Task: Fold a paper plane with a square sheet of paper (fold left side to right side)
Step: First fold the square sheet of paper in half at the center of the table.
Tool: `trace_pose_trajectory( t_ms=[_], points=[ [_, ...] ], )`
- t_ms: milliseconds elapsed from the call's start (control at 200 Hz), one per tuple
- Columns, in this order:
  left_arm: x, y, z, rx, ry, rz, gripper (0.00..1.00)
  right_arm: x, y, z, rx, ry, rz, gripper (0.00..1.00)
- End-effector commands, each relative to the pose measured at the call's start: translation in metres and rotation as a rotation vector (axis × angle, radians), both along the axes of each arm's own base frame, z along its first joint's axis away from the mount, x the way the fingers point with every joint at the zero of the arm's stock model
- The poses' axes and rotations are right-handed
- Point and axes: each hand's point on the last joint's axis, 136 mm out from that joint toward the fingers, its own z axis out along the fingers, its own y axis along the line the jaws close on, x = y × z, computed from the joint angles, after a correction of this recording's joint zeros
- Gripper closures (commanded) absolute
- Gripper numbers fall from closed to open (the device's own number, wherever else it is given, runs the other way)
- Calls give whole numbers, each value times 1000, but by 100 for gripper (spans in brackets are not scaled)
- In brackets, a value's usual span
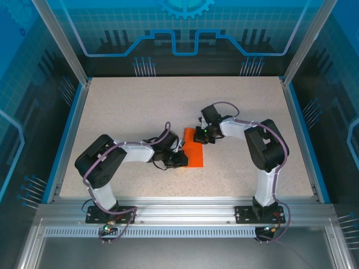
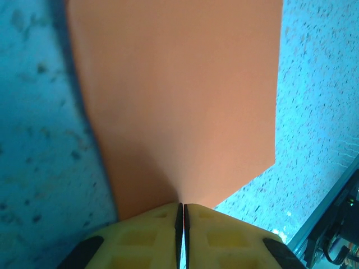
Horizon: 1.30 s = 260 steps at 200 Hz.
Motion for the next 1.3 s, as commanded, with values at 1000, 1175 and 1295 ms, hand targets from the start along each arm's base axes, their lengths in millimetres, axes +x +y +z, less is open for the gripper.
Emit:
trace_pose_trajectory(
  t_ms=[1000,1175,1295],
  points=[
    [60,-13,27,-31,-30,-24,83,-14,-19,-26,-106,66,11,94],
    [47,-4,7,-3,9,-20,83,-15,-20,-27,-114,74,10,94],
    [41,1,-4,16,34,-19,83,-15,-22,-27,-129,78,10,94]
  ],
)
